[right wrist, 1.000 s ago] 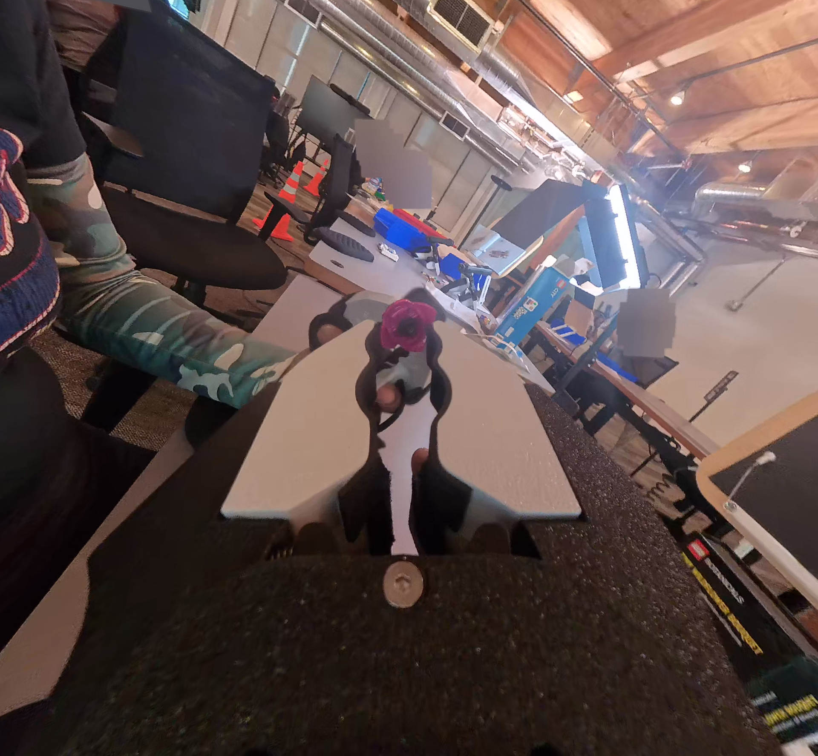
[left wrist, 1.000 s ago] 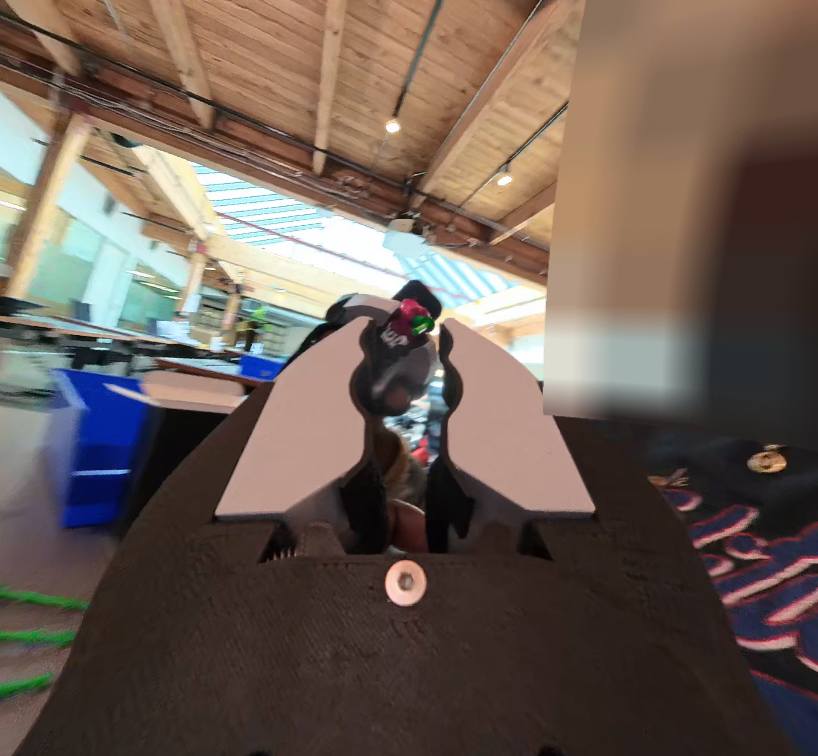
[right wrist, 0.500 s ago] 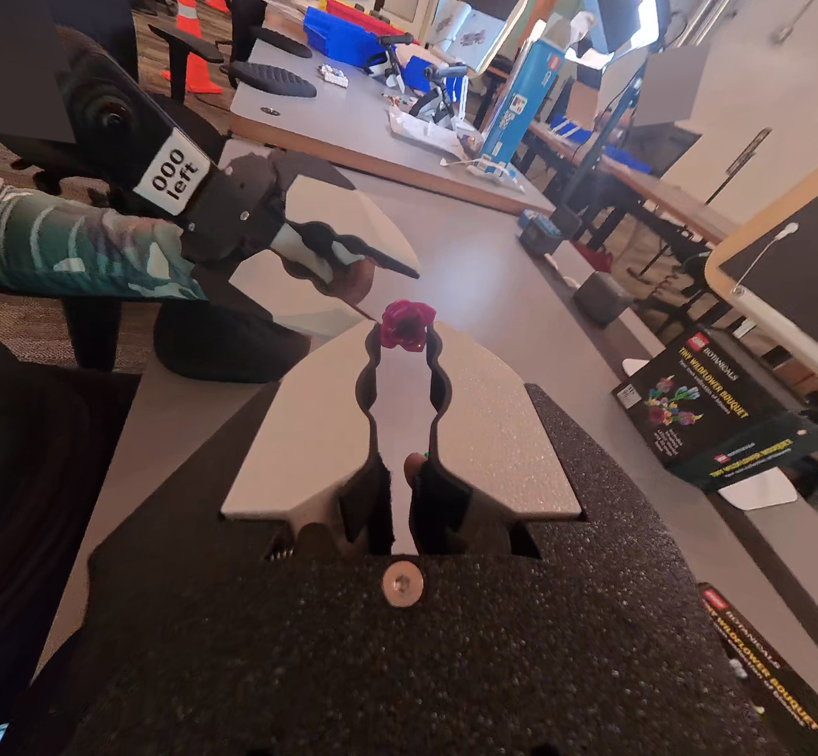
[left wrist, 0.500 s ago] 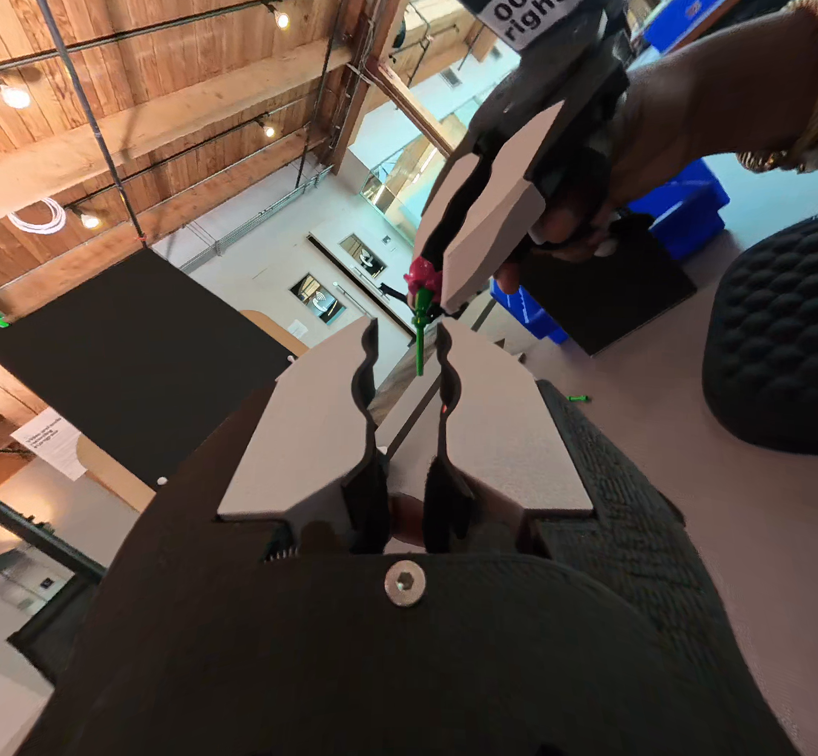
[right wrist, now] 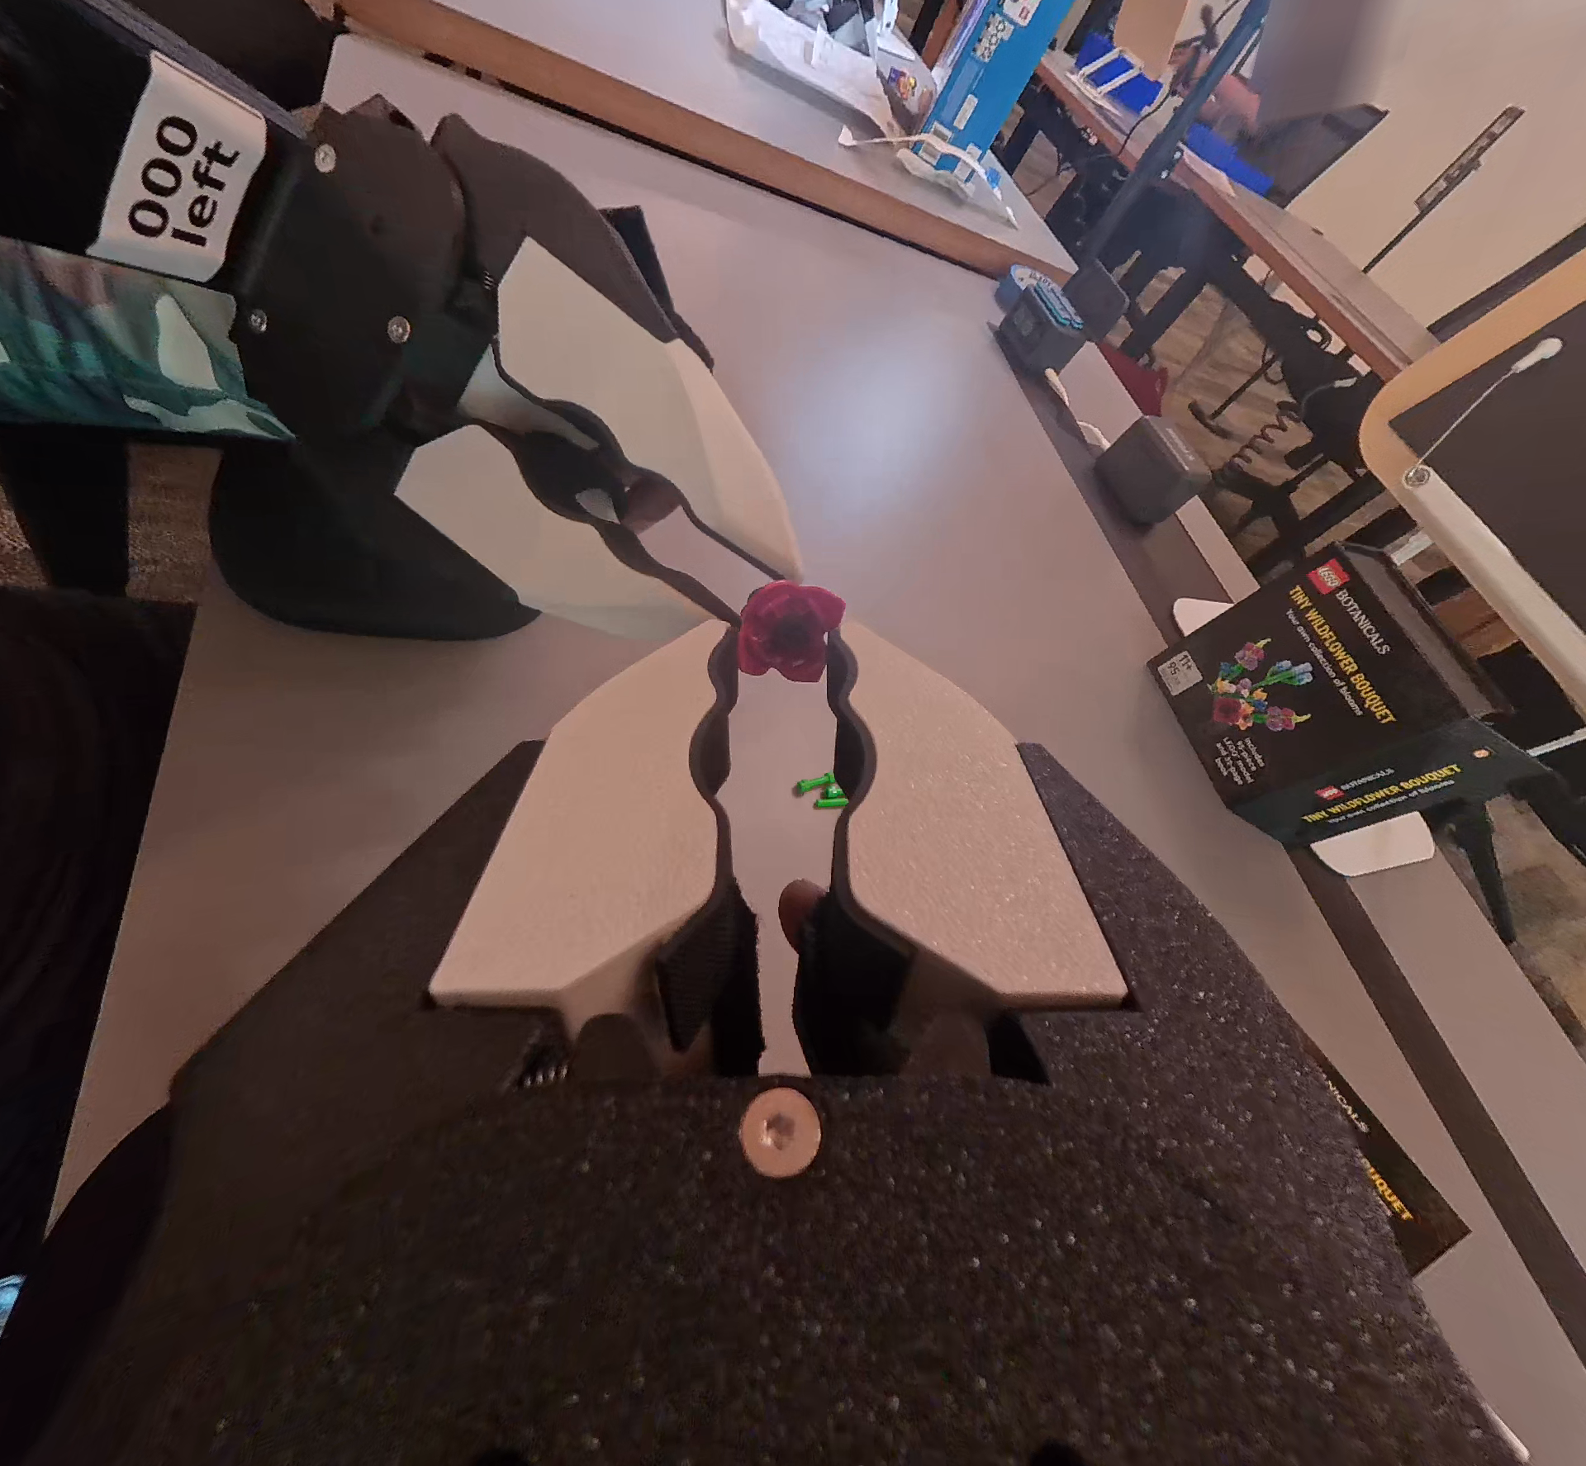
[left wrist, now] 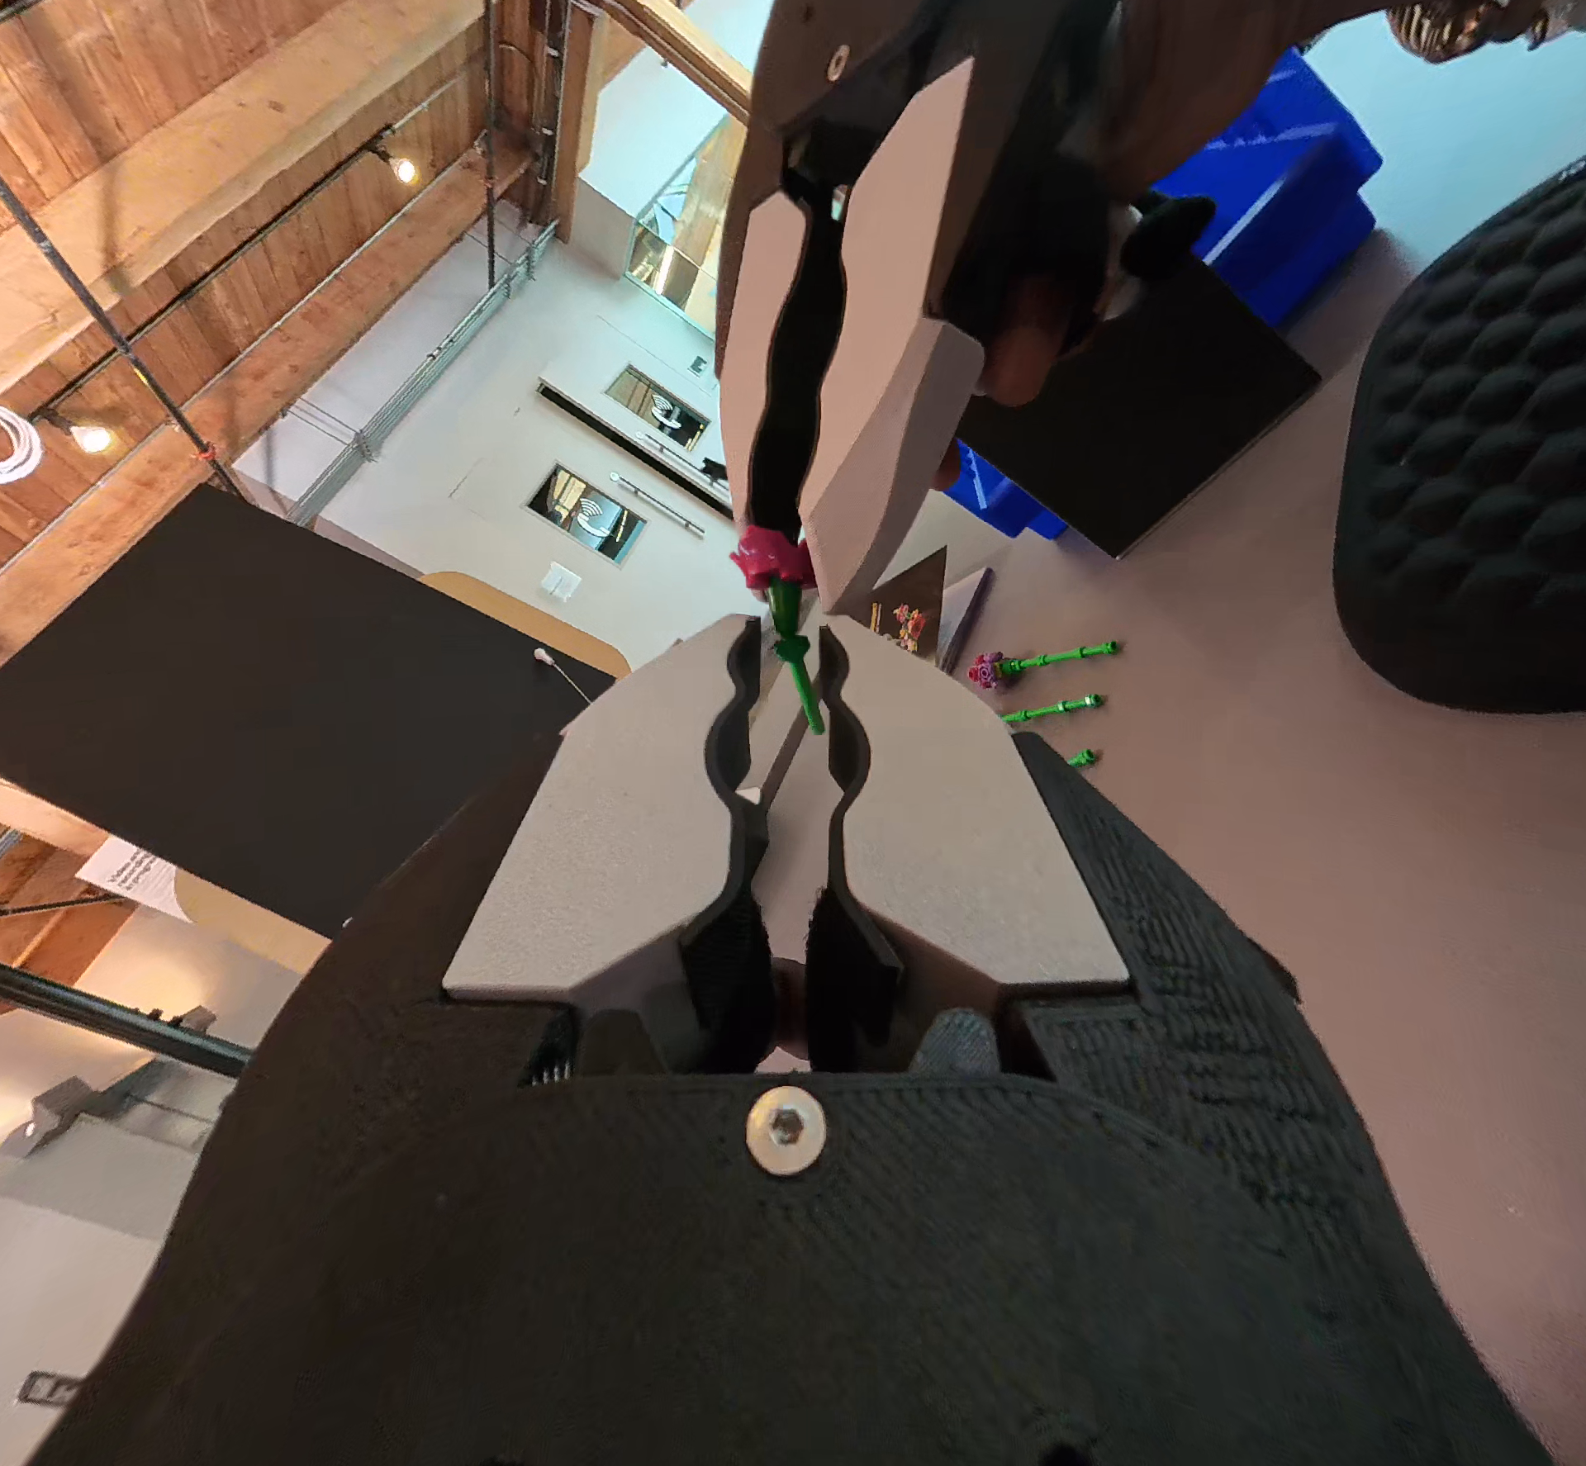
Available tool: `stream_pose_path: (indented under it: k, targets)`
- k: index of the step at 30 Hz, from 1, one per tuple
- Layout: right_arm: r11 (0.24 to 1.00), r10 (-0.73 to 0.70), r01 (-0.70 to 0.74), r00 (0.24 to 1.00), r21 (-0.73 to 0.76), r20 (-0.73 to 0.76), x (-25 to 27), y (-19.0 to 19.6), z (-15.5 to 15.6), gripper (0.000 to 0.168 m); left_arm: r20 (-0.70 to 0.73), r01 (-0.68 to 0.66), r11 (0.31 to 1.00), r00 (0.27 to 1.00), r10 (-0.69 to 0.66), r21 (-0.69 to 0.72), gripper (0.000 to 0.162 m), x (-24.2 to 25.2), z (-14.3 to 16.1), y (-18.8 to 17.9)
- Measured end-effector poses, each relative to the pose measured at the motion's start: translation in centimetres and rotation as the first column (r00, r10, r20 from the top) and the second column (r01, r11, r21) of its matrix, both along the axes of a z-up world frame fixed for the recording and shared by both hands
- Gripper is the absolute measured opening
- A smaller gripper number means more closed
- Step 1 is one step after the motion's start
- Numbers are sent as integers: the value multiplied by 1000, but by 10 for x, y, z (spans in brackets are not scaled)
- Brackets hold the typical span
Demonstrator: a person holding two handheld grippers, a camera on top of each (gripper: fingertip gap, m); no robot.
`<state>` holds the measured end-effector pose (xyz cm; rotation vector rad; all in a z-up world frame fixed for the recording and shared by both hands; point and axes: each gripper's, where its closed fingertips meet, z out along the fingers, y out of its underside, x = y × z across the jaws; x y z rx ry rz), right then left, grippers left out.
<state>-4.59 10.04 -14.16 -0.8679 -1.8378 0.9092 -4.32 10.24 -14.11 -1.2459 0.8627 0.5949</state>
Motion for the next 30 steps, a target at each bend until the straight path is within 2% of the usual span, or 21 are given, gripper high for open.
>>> stream_pose_path:
  k: [5, 9, 13, 16, 19, 21, 25, 30]
  targets:
    - [1000, 2, -2, 1000, -7, 25, 0, -3, -3, 19, -40, -37, 999, 999, 37, -10, 9, -1, -3, 2]
    - [1000, -3, 4, 999, -11, 49, 2, -1, -5, 19, -3, -18, 1000, 1000, 18, -12, 8, 1, -5, 3]
    - [999, 18, -15, 998, -46, 67, 6, -3, -4, 20, 147, 80, 996, 986, -73, -42, 8, 5, -6, 2]
    - [987, 72, -68, 997, -144, 23, 13, -7, 9, 23, 307, 212, 975, 934, -181, -73, 7, 8, -7, -3]
    - [975, 91, -90, 996, -203, -5, 19, -6, 18, 7, 417, 297, 951, 877, -239, -81, 7, 8, -5, -6]
    - [972, 105, -100, 994, -210, 13, 22, -7, 17, 5, 439, 318, 945, 861, -256, -74, 7, 9, -4, -8]
    - [968, 115, -104, 993, -226, 35, 21, -9, 14, 7, 368, 256, 966, 902, -225, -37, 7, 6, -3, -7]
    - [969, 89, -72, 994, -236, 60, 17, -7, 9, 8, 173, 105, 993, 979, -111, 44, 7, 1, 0, -4]
